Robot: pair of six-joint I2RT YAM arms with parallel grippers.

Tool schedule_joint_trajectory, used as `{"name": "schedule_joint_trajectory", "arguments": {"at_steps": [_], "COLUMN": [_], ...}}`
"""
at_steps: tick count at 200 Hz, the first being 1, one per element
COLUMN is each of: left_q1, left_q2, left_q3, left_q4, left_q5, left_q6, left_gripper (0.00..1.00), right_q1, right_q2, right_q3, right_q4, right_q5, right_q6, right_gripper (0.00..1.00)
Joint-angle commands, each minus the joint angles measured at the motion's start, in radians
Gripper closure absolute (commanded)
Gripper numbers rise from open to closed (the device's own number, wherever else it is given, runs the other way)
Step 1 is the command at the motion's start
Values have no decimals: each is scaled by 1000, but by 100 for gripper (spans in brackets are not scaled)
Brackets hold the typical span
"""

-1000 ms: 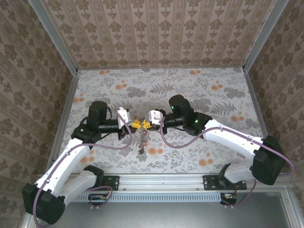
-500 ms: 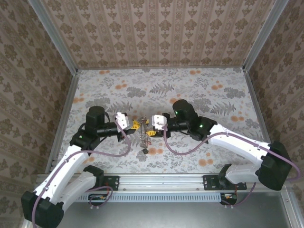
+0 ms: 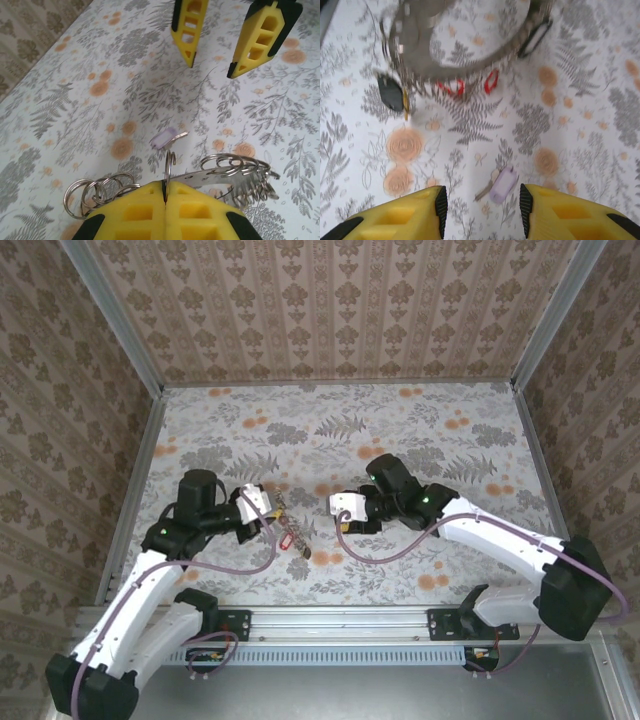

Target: Put the keys on the keyring

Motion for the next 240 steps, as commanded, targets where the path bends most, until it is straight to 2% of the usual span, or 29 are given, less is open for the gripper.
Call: {"name": "schedule_joint_trajectory", "arguments": {"at_steps": [1,8,15,24,32,50,62,73,95,104,120,151,180,240], "left_q1": [47,62,72,84,93,115,128,135,152,156,156,155,156,153], "left_q2": [-25,-25,-27,-34,-39,-45,-45,-45,-39,-34,-20,-3,1,13], "left_q3": [-24,-36,-49,-67,-84,-114,-121,-128,-137,-141,-145,-139,-143,-136], "left_q4": [-13,3,23,49,71,107,113,127,174,198,246,251,249,241], "left_q5": [20,30,42,60,74,100,123,140,150,149,151,142,137,134], "left_q6": [17,3,-14,-30,-38,-54,-62,-69,-113,-144,-218,-241,-244,-242], "left_gripper": [100,100,100,100,100,100,100,100,100,100,100,100,100,100], "right_q1": [-41,-40,-38,-29,-39,-73,-73,-61,-19,-4,19,39,43,54], "right_q2": [63,83,126,164,198,309,400,454,497,525,579,677,716,774], "right_q3": [-4,-7,3,31,82,214,303,333,352,377,439,549,571,617], "right_q4": [26,99,170,221,153,-105,-241,-263,-246,-265,-314,-398,-419,-384], "right_q5": [-5,3,40,183,250,200,157,93,146,175,252,317,372,327], "right_q6": [21,111,265,501,740,1091,1257,1356,1551,1603,1638,1636,1619,1604], "right_gripper": [54,54,57,61,62,61,66,71,71,68,68,69,73,73]}}
